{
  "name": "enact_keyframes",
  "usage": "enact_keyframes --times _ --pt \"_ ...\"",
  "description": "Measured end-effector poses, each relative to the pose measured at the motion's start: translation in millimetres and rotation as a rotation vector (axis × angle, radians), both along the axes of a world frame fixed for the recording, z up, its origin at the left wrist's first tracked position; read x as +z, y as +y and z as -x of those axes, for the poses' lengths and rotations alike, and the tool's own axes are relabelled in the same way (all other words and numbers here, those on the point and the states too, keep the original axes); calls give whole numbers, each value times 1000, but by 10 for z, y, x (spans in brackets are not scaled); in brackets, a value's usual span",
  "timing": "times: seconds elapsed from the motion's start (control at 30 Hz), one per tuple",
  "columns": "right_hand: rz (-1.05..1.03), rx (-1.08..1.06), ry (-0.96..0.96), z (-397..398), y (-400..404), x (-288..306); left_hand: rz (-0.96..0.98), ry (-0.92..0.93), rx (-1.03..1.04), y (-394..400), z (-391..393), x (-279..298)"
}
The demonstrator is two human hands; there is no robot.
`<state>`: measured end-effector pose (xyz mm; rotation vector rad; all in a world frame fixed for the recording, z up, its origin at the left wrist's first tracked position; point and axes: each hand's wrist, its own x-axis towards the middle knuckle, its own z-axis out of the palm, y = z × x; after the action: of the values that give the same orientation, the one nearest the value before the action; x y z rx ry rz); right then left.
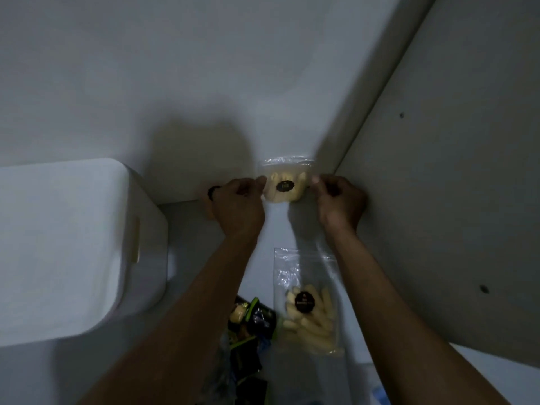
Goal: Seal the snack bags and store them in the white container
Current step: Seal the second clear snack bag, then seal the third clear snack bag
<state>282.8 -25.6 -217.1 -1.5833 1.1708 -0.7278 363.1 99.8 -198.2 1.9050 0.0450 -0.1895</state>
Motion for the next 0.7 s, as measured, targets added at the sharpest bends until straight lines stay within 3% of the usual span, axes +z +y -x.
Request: enact_keyframes --times 0.1,0.3,0.47,0.6,0.7 --pt "-63 14 16 229 137 13 -47 4 -24 224 144 34" --pt "20 96 108 867 609 126 -101 99 -138 683 622 146" --pt "21 176 382 1312 912 -245 -414 212 -478 763 1049 -224" --pt "-24 164 426 1397 1028 -453 -422 373 -455 723 1273 -482" --pt "-44 100 405 1388 1030 -490 -408 380 -422 664 1277 -558"
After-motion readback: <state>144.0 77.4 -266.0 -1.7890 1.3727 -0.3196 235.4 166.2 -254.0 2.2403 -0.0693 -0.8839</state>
